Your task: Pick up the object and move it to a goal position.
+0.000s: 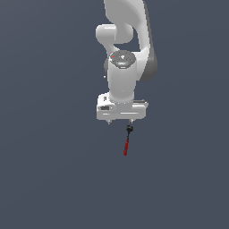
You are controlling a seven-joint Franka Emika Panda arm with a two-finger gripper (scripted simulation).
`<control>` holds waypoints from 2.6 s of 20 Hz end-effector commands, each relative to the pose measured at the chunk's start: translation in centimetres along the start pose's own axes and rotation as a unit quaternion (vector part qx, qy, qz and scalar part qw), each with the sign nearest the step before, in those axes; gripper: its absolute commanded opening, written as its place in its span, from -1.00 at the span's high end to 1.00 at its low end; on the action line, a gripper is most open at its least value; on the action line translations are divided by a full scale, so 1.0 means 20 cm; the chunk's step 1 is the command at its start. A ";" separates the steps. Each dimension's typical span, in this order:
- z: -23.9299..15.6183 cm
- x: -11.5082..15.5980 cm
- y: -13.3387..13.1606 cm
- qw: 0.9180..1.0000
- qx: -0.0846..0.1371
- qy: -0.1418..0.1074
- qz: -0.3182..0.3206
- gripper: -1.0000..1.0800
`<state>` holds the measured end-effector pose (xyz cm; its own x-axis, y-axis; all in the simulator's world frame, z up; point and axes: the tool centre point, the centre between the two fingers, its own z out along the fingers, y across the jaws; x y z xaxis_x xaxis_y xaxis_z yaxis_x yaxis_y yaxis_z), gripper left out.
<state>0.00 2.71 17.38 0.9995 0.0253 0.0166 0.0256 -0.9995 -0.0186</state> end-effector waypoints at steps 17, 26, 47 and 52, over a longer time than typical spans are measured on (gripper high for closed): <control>0.05 -0.02 -0.10 1.000 0.008 -0.014 -0.022 -0.92; 0.24 0.00 -0.16 1.000 0.002 -0.013 0.021 -0.92; 0.58 0.00 -0.26 0.996 -0.010 -0.008 0.092 -0.92; 0.67 -0.01 -0.25 0.996 -0.010 -0.008 0.092 -0.92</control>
<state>0.03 8.04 4.70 0.9874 -0.1583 0.0001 -0.1583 -0.9874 -0.0006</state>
